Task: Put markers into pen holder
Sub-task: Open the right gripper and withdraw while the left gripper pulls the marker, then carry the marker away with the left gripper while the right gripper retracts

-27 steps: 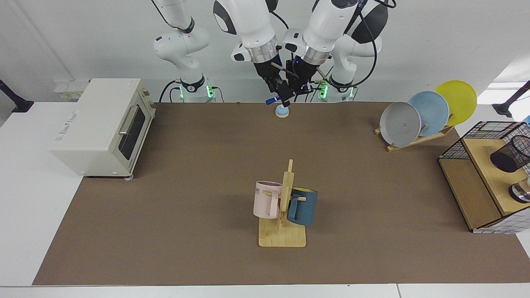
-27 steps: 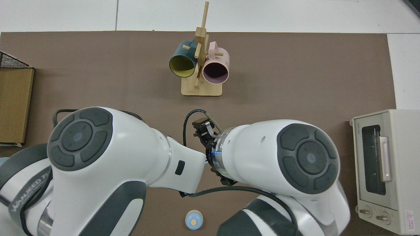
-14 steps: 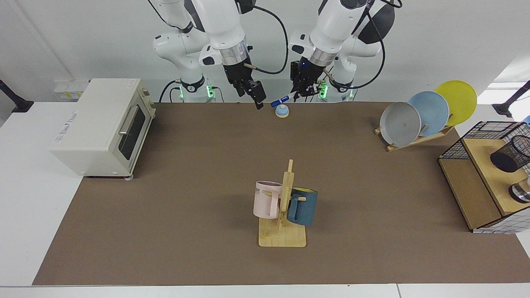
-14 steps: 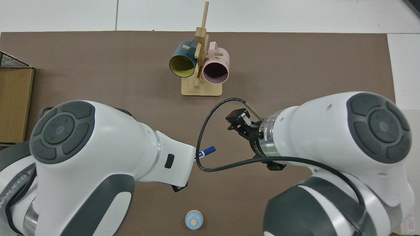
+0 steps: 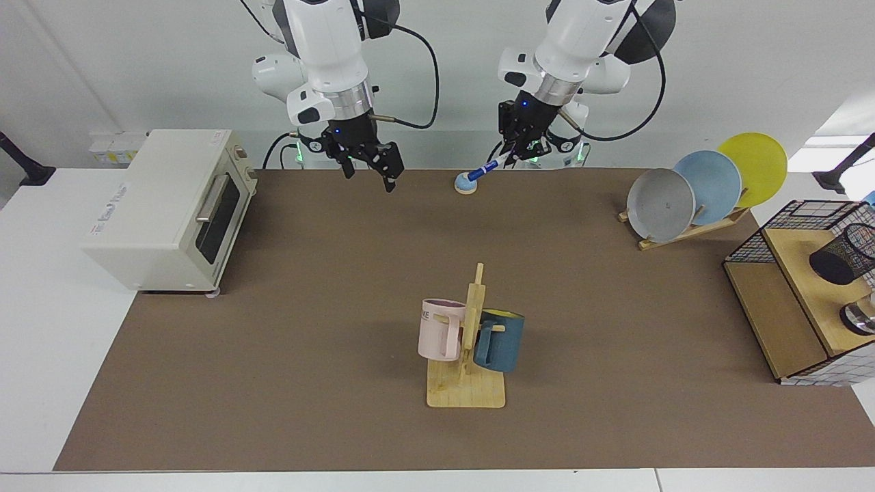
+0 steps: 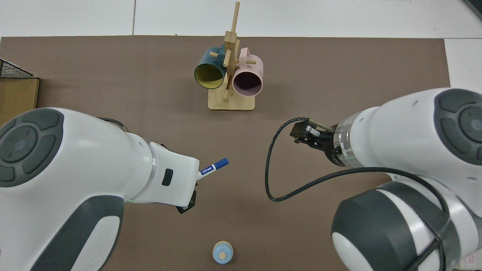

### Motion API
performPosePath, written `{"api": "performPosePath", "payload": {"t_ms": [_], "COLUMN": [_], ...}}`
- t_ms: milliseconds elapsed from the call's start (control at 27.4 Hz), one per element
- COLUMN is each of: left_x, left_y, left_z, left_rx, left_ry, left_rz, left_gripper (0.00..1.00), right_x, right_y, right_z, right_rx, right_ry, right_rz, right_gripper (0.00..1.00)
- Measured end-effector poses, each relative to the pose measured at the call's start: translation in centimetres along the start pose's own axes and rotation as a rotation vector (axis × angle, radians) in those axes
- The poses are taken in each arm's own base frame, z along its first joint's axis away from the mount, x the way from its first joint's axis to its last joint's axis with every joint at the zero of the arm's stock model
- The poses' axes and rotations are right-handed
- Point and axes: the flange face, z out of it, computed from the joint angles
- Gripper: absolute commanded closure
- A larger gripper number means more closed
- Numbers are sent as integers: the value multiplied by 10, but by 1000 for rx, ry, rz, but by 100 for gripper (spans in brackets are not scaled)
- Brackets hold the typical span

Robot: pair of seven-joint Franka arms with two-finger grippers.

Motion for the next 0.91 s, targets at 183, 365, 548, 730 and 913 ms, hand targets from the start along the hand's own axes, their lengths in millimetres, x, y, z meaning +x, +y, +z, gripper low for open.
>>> {"api": "performPosePath", "payload": {"t_ms": [183, 365, 548, 730, 913], "left_x": [-11, -19, -25, -36, -62], "left_y": [-12, -23, -30, -43, -67], "left_z": [-9, -12, -14, -22, -49], "left_rx": [25, 26, 38, 91, 156], "left_ry": [-4, -5, -13, -49, -97], "left_rz": [-24, -48, -62, -80, -131], "left_gripper": [100, 100, 100, 100, 100], "right_x": [14, 31, 56, 68, 67], "right_y": [14, 32, 60, 74, 73], "right_z": [3, 7, 6, 5, 6], "right_rx": [-22, -41, -59, -61, -63], "right_ry": [10, 11, 18, 17, 15], "right_rz": [-117, -237, -351, -399, -409], "right_gripper": [0, 0, 0, 0, 0]}}
